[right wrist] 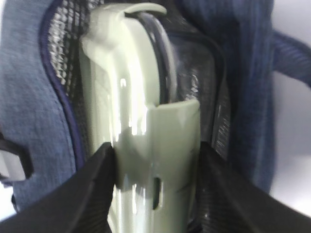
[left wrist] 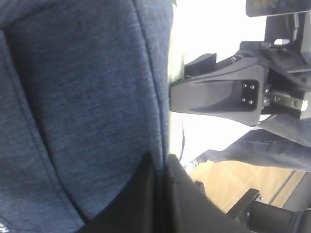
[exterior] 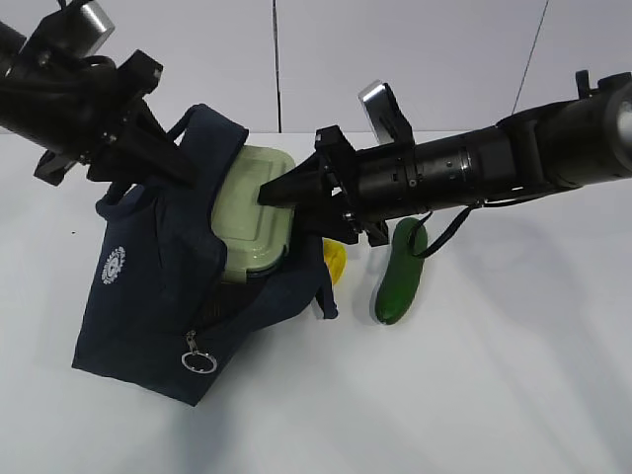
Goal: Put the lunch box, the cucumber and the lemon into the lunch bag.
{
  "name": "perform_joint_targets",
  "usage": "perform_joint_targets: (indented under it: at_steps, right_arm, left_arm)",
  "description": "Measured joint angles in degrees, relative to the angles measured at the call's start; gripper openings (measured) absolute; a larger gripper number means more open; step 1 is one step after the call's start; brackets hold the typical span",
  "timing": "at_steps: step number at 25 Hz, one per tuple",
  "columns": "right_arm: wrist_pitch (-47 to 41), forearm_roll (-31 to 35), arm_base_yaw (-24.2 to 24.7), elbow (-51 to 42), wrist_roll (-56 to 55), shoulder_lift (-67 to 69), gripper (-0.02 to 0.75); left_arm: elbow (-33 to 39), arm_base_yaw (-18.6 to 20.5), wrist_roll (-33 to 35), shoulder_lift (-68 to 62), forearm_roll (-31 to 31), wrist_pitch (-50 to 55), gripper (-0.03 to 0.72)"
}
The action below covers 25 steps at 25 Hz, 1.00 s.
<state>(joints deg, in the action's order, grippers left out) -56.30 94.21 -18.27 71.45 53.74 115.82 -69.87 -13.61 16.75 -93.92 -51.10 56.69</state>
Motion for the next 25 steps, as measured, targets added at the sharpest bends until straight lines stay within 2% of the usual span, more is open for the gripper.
perform_joint_targets:
  at_steps: [9, 15, 25]
  right_arm:
    - [3.1, 0.5, -2.6, 2.6, 1.1, 0.0, 0.372]
    - [5.7, -2.3, -4.5, 2.7, 1.5, 0.0, 0.372]
    - [7.4, -2.7, -6.8, 2.8, 2.9, 1.0, 0.372]
  left_arm:
    - [0.0, 0.0, 0.0, 0.0, -1.6, 0.0, 0.0]
    - [0.0, 0.0, 0.0, 0.0, -1.7, 0.6, 0.0]
    - [0.0, 0.0, 0.0, 0.0, -1.9, 0.9, 0.0]
